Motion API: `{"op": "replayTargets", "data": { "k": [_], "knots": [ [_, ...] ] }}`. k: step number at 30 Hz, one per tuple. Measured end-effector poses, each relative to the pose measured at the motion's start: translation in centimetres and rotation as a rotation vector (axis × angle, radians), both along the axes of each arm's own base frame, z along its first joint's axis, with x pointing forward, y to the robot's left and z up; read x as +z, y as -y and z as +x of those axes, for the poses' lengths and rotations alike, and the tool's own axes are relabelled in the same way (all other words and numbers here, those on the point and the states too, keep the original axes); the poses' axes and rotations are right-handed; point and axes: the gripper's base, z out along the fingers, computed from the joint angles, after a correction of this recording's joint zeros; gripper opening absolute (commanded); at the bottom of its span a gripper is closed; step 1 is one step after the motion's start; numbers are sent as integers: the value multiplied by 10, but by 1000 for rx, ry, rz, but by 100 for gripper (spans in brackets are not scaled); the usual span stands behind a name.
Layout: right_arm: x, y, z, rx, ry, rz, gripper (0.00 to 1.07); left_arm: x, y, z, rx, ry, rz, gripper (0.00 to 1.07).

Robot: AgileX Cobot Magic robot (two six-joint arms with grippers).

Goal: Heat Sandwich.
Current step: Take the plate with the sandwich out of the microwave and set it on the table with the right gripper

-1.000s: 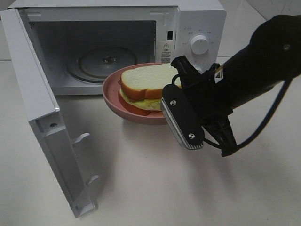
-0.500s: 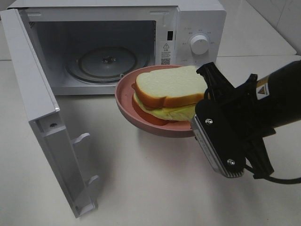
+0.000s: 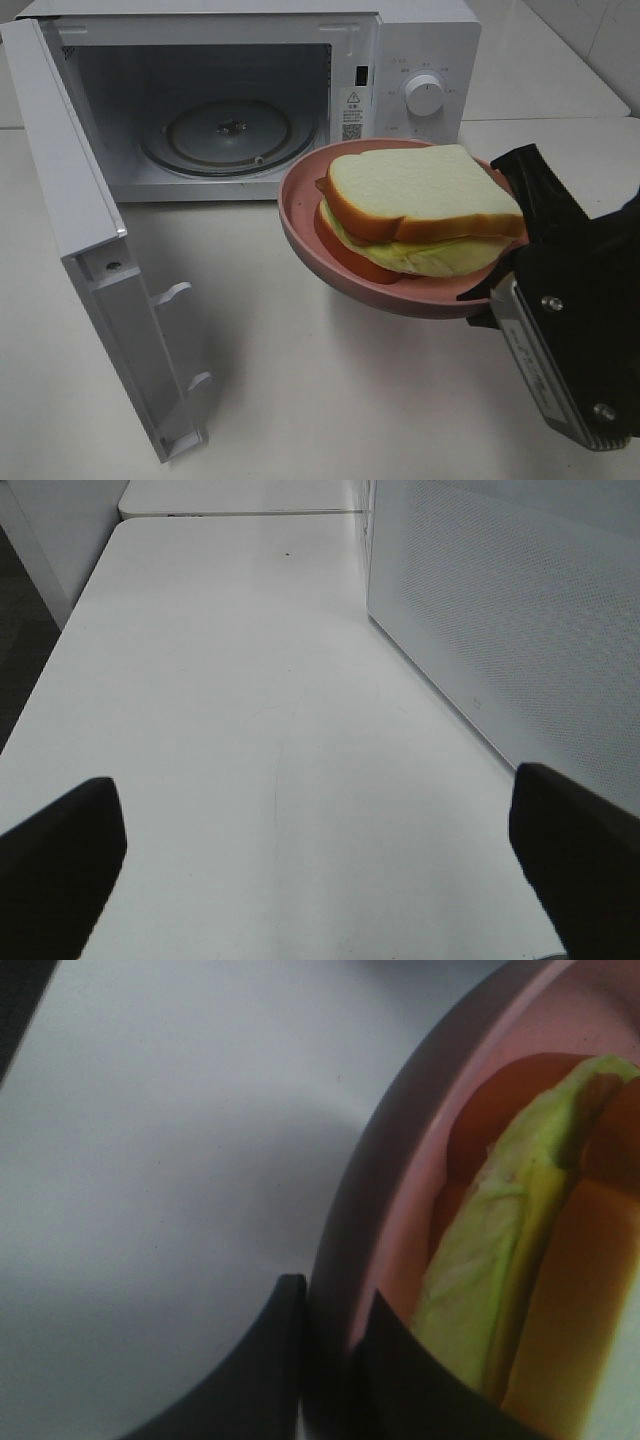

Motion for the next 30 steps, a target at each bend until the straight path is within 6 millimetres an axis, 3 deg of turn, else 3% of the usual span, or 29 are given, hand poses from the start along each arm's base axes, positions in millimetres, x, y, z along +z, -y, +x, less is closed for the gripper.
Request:
{"op": "replayTargets", "data": {
  "k": [13, 30],
  "knots": [
    [11, 34, -21, -191, 49, -50, 0, 0, 0, 0, 0, 0, 0, 100],
    [14, 61, -21, -624, 33, -63, 1, 0, 0, 0, 0, 0, 0, 100]
  ]
}}
